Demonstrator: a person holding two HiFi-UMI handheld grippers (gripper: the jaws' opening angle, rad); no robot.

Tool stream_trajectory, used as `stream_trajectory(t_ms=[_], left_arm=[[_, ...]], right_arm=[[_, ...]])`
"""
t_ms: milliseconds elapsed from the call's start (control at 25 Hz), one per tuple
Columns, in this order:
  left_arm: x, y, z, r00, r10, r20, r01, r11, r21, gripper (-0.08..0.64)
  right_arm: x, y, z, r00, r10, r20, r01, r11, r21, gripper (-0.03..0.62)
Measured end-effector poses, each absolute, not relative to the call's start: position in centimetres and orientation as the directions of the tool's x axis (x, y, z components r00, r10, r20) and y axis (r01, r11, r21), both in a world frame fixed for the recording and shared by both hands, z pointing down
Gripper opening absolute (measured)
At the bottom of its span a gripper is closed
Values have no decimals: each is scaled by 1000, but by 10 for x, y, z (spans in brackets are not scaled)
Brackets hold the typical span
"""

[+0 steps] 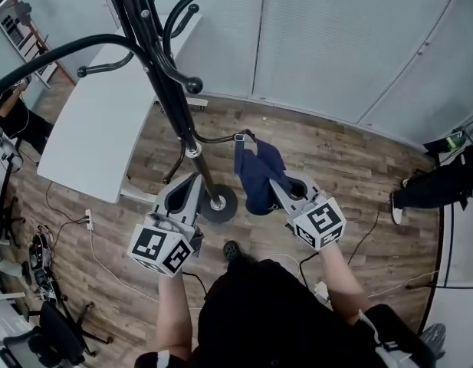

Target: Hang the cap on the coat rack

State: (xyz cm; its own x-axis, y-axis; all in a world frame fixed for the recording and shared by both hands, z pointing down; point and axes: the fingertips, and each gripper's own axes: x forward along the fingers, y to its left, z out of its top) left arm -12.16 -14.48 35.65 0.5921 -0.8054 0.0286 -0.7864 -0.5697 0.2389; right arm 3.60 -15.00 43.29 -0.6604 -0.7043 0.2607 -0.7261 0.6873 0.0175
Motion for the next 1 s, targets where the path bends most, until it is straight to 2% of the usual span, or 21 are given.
stream_trajectory(t_ms=[520, 1000], left_arm=[[-105, -166, 367, 642, -763, 77, -755, -611, 239, 15], [-90, -178, 374, 546, -829, 117, -822, -503, 267, 15]], right_arm=[[31, -173, 463, -658, -677, 329, -717, 697, 1, 37], [30, -198, 481, -746, -549, 378, -606, 794, -42, 37]])
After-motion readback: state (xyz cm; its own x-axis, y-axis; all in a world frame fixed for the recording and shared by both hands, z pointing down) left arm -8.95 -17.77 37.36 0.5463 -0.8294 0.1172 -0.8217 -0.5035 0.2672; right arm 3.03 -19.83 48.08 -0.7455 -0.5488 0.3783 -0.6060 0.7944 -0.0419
